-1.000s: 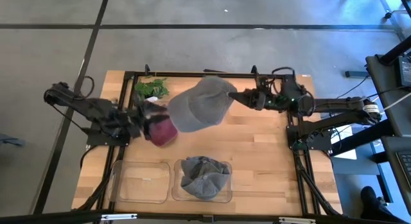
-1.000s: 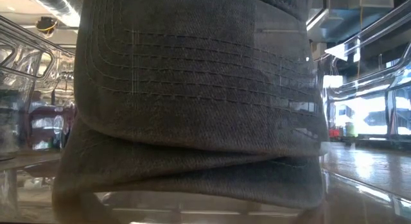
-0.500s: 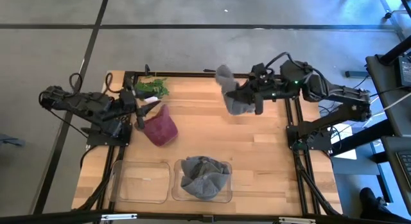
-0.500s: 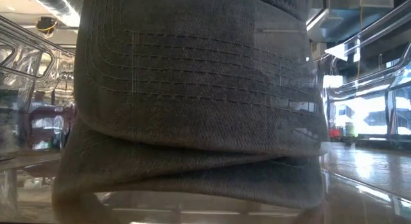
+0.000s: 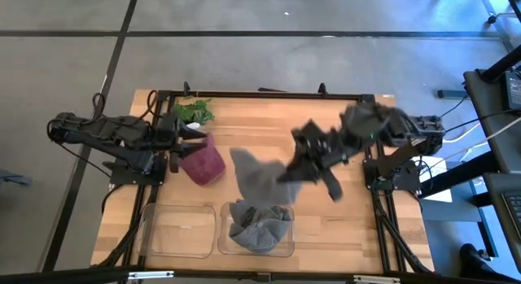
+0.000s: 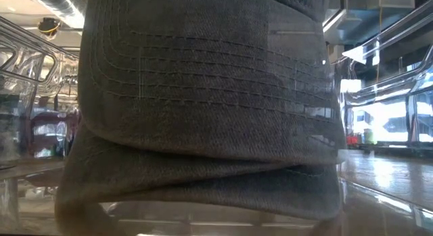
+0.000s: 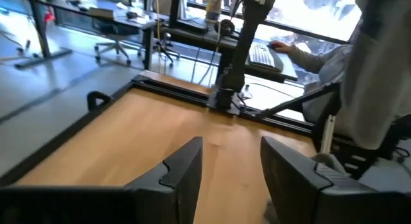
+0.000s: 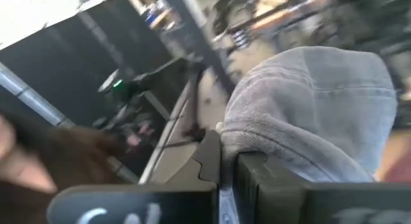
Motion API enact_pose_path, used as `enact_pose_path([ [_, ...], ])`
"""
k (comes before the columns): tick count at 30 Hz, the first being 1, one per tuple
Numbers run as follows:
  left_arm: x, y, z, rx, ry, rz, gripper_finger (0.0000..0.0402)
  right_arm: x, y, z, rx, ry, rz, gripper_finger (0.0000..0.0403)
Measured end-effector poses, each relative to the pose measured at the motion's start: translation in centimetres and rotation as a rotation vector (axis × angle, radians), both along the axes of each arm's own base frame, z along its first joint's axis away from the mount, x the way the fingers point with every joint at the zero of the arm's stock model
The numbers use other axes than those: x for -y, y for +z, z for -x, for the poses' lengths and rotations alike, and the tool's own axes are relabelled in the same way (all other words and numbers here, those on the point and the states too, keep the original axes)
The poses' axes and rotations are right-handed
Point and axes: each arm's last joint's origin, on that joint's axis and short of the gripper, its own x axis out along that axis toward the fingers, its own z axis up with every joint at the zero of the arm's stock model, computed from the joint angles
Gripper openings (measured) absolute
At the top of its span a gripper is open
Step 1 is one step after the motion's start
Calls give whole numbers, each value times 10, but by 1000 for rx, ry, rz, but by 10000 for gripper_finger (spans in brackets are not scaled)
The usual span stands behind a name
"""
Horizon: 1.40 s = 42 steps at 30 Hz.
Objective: Pick & Place hat
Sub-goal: Put the grey cap into the right transparent bin
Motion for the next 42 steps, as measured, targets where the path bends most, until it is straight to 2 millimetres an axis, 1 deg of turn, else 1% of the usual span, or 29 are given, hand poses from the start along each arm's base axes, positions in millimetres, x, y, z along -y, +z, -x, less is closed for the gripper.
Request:
enact_pose_path([
  [2, 0, -1, -1, -4, -8, 10, 150, -19, -1, 1, -44, 55, 1, 17],
  [5, 1, -1, -3, -8, -15, 37, 150, -49, -11, 2, -126, 134, -3, 17],
  [8, 2, -2, -5, -11, -24, 75, 152, -79, -19, 5, -161, 210, -10, 17],
  [12, 2, -4, -6, -25, -34, 100, 150, -113, -31, 10, -193, 296, 9, 17],
  [15, 3, -7, -7, -49, -33, 112, 150, -135, -46, 10, -241, 297, 56, 17],
  [17, 3, -8, -9, -60, -30, 118, 152, -145, -59, 9, -290, 263, 115, 17],
  [20, 4, -10, -11, -75, -22, 146, 152, -154, -80, 4, -365, 182, 230, 17],
  [23, 5, -12, -15, -89, -19, 153, 150, -155, -95, -1, -398, 111, 350, 17],
  [28, 6, -16, -21, -116, -16, 146, 152, -155, -104, -8, -367, 45, 505, 17],
  [33, 7, -20, -27, -149, -14, 138, 150, -157, -113, -14, -345, 51, 613, 17],
  [38, 8, -24, -31, -189, -11, 128, 152, -163, -139, -22, -401, 63, 697, 17],
  [40, 8, -26, -31, -203, -9, 125, 152, -164, -151, -24, -424, 50, 749, 17],
  [42, 8, -27, -31, -210, -9, 123, 152, -162, -158, -26, -439, 36, 779, 17],
])
